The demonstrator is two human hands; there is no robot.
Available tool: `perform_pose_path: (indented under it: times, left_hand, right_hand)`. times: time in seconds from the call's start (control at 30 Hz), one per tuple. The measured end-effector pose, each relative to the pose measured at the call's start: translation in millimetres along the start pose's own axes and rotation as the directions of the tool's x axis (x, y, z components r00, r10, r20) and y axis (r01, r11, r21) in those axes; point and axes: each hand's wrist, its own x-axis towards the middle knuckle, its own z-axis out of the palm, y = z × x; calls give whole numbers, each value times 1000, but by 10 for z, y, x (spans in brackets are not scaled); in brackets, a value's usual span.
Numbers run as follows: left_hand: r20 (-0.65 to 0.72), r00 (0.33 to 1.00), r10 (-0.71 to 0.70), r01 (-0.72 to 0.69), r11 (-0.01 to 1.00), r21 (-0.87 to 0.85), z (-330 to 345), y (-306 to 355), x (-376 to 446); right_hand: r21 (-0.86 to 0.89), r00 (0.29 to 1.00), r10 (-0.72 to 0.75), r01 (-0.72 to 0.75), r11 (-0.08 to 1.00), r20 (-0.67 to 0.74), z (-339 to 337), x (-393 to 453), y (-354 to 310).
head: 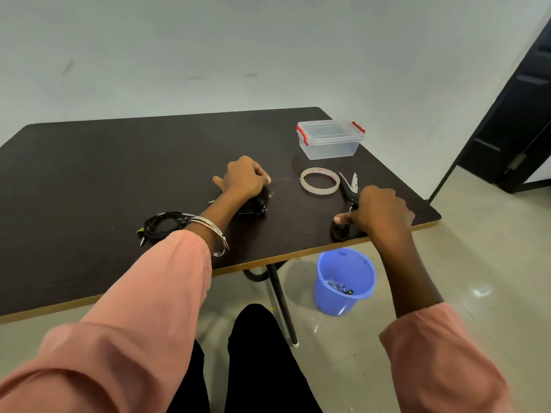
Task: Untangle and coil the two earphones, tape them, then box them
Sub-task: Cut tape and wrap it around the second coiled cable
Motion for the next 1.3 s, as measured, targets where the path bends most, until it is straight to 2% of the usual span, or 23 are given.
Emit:
perform_pose_path:
  times: [0.1,0.4,0.57,0.63,0.73,0.83,1.0,1.13,1.3]
  left_hand:
    - [-1,1000,9,-9,1000,21,8,2,-19]
    - [-21,997,80,-79,994,73,38,-42,-7]
    - [-47,993,106,-101,990,96,63,-80,34]
    - [-61,992,113,-107,989,98,59,-85,42]
    - [-85,990,116,-108,989,96,52,-103,61]
    - [-111,985,131,-122,988,91,46,-121,77]
    - [-111,978,175,-165,982,89,57,-159,100]
    - [-82,964,252,-242,964,109,48,-189,115]
    - [-99,960,260,-249,962,110,35,-207,128]
  right_hand:
    - [-25,1000,-28,28,999,-7,36,4,-9]
    - [-118,978,-26,1,993,-208,246,238,62]
    - [-115,913,-23,-26,993,-407,234,344,108]
    - [-112,894,-20,-34,993,-447,211,350,122]
    - [-124,924,-74,29,992,-376,76,316,92]
    - [-176,943,-213,171,969,-256,-106,210,-26]
    - [-361,884,-453,388,848,-113,-195,-1,-206]
    - [-455,853,-516,431,779,-76,-229,-102,-244]
    - [-508,850,-521,418,753,-73,-317,-237,-231]
